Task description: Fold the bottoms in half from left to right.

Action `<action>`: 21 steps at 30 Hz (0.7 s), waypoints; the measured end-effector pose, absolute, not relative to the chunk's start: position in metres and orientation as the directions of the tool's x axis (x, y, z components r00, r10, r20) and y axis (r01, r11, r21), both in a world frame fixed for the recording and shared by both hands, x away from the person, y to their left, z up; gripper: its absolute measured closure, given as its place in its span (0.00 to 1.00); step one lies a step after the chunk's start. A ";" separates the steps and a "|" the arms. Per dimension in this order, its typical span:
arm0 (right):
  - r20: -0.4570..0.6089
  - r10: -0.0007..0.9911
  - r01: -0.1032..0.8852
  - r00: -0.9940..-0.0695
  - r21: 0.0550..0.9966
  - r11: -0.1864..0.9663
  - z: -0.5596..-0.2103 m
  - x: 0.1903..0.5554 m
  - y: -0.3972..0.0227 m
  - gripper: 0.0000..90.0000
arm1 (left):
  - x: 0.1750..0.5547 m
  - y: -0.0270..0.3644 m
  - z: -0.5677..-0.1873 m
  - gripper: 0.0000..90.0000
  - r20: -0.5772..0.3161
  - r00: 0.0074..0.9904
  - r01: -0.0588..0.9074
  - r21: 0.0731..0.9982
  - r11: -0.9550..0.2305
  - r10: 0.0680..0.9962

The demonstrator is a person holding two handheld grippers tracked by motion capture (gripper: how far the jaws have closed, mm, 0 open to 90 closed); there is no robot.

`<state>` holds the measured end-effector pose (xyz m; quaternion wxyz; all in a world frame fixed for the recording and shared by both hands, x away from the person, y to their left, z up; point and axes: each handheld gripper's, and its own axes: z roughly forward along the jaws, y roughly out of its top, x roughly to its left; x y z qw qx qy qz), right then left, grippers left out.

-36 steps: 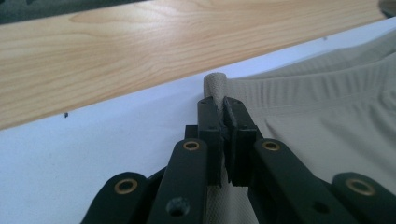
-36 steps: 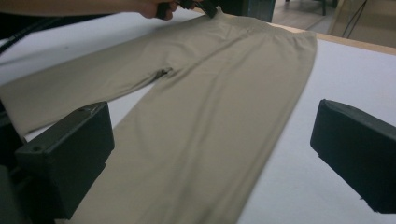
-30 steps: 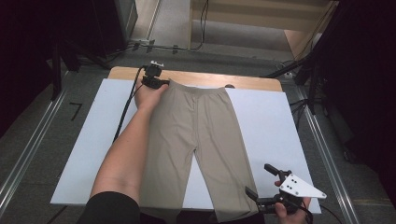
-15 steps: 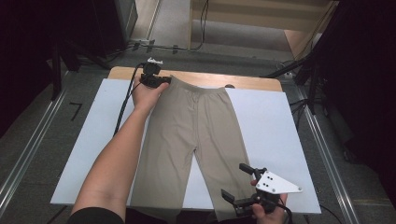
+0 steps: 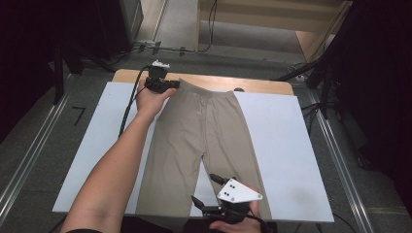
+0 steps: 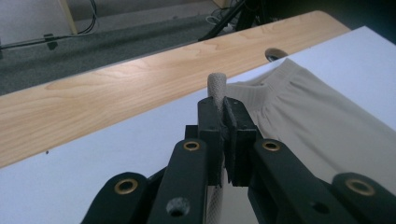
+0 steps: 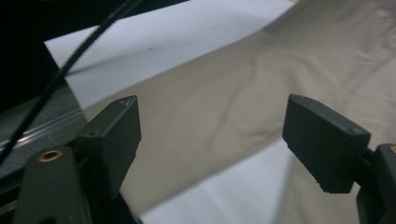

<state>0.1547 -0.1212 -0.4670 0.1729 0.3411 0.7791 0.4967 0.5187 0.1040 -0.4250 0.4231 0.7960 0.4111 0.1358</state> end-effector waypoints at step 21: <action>0.102 0.596 0.427 -0.796 0.793 0.435 -0.506 0.179 0.014 0.61 | 0.507 0.105 -0.429 0.97 -0.107 0.626 0.525 0.790 -0.316 0.773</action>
